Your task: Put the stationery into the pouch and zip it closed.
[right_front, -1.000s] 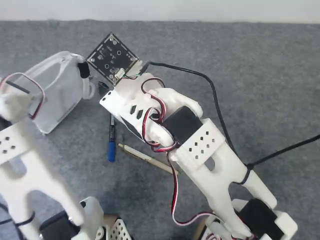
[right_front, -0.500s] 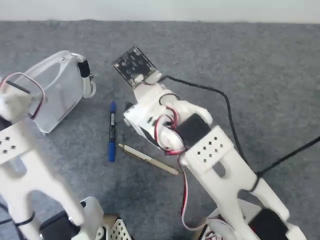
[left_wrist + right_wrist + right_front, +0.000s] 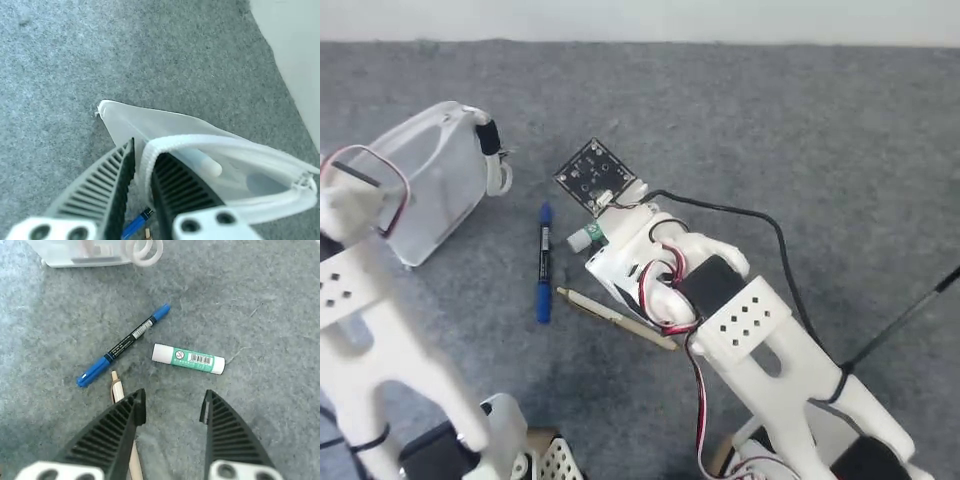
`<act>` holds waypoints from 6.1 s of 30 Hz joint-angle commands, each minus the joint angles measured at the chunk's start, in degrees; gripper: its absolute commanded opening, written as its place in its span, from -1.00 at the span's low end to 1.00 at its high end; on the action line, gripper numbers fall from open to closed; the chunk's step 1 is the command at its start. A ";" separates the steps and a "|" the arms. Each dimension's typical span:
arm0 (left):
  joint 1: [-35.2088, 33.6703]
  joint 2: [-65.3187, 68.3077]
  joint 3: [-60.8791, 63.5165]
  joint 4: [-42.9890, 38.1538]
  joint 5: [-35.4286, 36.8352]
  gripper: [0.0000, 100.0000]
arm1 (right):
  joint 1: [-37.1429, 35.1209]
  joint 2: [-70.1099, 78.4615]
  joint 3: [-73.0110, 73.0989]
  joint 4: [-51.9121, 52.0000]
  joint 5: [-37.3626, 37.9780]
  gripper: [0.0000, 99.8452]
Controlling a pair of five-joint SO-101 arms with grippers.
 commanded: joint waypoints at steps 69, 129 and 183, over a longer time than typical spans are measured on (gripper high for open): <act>-6.86 -0.44 -1.19 -2.64 3.96 -0.98 | -6.11 39.43 -11.60 -7.34 6.68 -0.64; -6.86 -0.35 -1.19 -2.64 3.96 -0.98 | -6.02 35.30 -17.14 9.71 9.85 -0.97; 10.29 -0.88 -4.88 2.90 -0.62 -0.98 | 9.89 11.47 -4.84 -3.30 -6.51 -0.97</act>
